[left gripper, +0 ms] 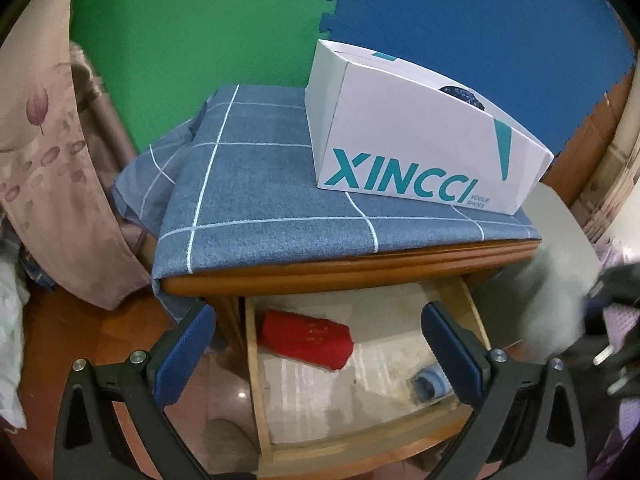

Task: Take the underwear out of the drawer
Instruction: 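Lift the grey sock into the white box and open the right gripper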

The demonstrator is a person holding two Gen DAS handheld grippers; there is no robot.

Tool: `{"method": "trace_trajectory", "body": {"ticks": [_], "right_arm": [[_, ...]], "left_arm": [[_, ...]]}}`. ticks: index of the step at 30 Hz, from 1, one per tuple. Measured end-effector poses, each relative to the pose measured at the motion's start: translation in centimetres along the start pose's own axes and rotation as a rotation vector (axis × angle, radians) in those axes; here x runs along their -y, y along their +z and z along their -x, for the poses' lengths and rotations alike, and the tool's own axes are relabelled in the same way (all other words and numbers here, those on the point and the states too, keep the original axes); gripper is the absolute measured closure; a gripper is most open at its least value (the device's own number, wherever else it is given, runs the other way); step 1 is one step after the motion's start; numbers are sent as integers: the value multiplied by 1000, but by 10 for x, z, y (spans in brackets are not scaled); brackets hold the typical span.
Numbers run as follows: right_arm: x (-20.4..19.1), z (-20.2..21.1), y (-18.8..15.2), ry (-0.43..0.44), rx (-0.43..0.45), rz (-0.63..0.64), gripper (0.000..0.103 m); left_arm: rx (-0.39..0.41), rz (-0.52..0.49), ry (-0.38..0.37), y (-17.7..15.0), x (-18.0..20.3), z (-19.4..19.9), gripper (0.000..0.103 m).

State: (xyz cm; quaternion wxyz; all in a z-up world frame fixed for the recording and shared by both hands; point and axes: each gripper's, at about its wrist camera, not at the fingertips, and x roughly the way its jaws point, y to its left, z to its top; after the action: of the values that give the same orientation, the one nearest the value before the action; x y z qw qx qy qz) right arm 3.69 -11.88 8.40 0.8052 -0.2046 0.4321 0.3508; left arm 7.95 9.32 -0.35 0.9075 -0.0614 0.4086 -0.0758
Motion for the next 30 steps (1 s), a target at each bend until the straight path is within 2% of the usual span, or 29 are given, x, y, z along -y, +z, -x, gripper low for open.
{"method": "trace_trajectory", "body": {"ticks": [7,13,17,22,30], "right_arm": [[48,76,48,-58,179,-132,69],[100,82,86,-122,233,-239,69],[136,59,104,-177,216,-310,69],[170,18,119,-226,141,-383,69],[196,-34,118,-246,49,-435,68]], "left_arm": [[15,-79,48,-3,12,3,1],[19,-117,69,-5,17,4,1],[19,-115,71,-5,16,5,1],[9,-117,76,-5,17,3,1],[-1,-139,91,-6,18,1,1]]}}
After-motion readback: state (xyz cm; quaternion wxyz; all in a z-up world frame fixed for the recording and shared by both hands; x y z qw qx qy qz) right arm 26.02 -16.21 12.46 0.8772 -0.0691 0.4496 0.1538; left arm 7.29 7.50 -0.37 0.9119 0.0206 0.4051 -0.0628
